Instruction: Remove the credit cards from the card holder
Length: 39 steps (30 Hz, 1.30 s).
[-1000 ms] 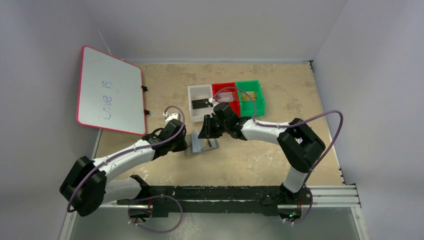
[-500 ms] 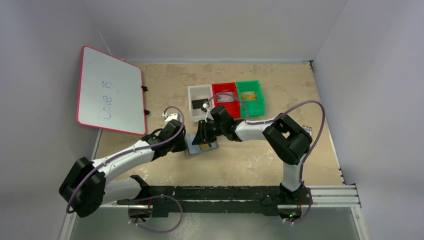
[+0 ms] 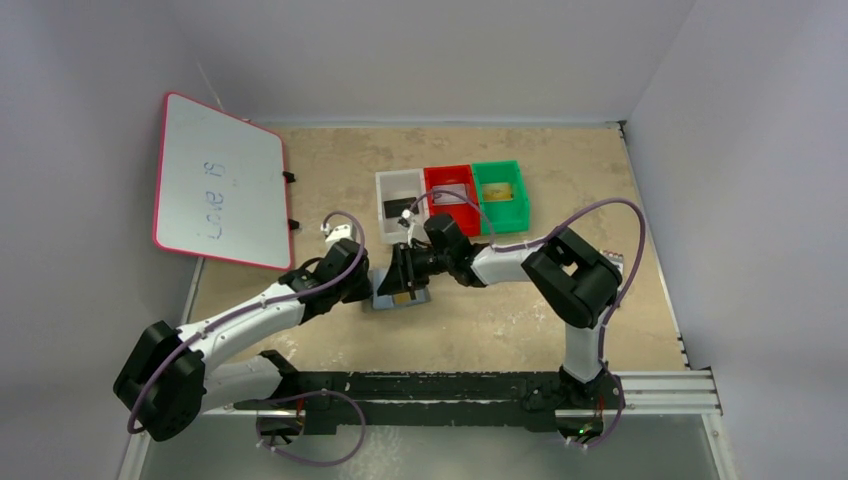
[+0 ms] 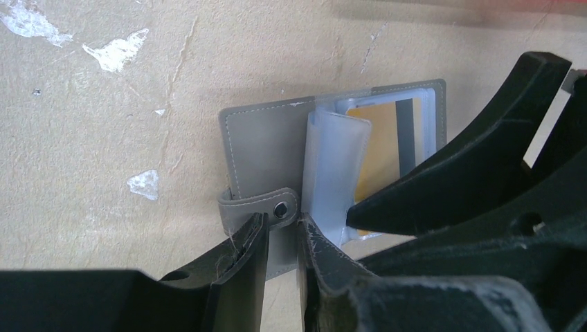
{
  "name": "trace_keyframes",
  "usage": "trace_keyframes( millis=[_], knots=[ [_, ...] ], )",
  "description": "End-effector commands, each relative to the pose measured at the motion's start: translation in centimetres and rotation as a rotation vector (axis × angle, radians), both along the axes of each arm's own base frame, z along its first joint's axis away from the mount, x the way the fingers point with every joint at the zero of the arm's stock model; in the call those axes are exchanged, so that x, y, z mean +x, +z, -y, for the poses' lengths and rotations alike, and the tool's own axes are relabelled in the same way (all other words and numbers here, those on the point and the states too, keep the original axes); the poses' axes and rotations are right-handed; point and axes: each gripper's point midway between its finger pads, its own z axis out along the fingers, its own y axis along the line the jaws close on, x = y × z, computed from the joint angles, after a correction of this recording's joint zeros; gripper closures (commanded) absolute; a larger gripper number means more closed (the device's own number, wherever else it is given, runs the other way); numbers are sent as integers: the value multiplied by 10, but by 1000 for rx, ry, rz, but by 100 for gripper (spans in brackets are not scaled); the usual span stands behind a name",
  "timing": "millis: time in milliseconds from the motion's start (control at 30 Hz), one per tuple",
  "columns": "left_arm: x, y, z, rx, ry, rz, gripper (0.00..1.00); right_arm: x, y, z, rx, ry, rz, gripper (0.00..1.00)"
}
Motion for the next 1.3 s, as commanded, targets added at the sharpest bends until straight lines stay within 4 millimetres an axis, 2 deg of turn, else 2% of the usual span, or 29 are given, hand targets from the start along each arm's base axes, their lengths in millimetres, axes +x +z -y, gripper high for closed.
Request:
trace_keyframes(
  millis=[0,233,400,533,600,700,733,800,933,1033,1100,1267],
  knots=[
    [4,1,-2,-8,32,18,78,-9,30,-10,129,67,10,53],
    [1,-8,-11,24,58,9,79,-9,25,-7,116,22,-14,56],
    [-2,-25,-10,37,50,-23,79,-3,17,-5,68,3,-4,58],
    [-3,-33,-16,51,79,-26,83,5,12,-4,34,-30,19,67],
    [-4,-33,-18,41,91,-16,86,11,3,-2,-9,-46,37,76],
    [-4,-34,-23,44,117,-6,88,8,-6,0,-30,-34,27,83],
    [-5,-34,-25,45,124,-3,89,15,4,-7,-7,-33,54,86],
    [-5,-34,-27,46,134,3,88,18,3,-8,-10,-34,58,87],
    [-3,-28,-26,23,142,31,79,22,-1,-9,-46,-33,76,86],
    [-1,-19,-32,29,153,67,67,26,-1,-7,-61,-53,83,81],
    [0,-16,-35,39,154,87,60,26,-8,-6,-89,-56,71,80],
    [2,-19,-30,48,103,98,52,26,-19,-5,-121,-62,63,80]
  ],
)
